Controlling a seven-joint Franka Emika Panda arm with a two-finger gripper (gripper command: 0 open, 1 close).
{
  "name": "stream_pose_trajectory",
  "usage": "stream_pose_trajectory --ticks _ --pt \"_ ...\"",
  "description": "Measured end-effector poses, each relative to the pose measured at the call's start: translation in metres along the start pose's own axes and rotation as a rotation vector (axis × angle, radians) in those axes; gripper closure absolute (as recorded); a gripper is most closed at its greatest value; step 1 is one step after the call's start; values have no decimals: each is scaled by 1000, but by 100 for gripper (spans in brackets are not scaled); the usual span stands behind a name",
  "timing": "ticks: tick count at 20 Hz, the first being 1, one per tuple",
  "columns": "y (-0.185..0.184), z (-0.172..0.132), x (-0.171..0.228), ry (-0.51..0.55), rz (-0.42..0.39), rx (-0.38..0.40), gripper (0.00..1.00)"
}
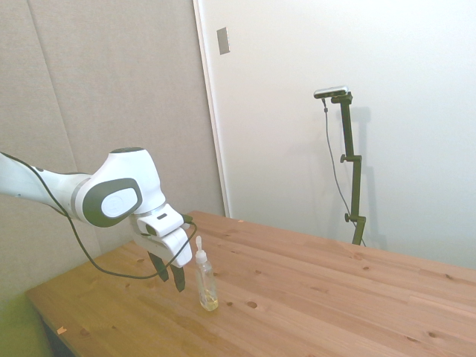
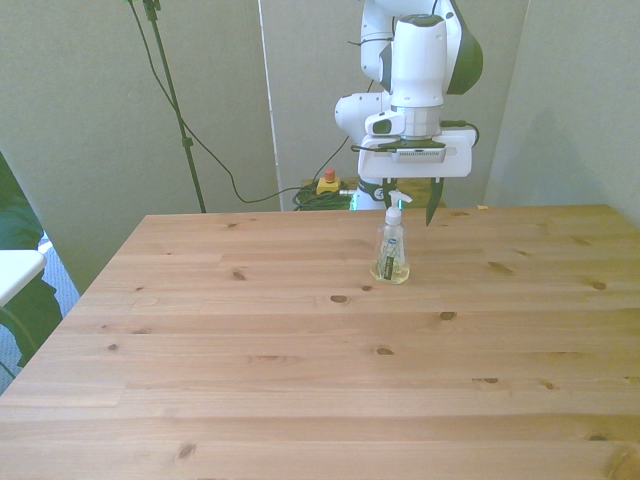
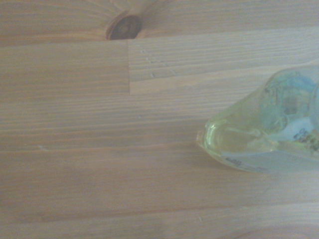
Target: Knock down the sanitizer
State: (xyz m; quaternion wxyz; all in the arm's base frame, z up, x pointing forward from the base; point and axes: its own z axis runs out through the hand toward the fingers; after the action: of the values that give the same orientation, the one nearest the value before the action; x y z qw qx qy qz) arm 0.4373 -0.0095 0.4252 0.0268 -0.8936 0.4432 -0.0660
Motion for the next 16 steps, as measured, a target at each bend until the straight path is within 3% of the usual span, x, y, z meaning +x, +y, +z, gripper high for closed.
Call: stream_pose_trajectory --ticks 16 --pt "-19 20 40 54 95 -20 100"
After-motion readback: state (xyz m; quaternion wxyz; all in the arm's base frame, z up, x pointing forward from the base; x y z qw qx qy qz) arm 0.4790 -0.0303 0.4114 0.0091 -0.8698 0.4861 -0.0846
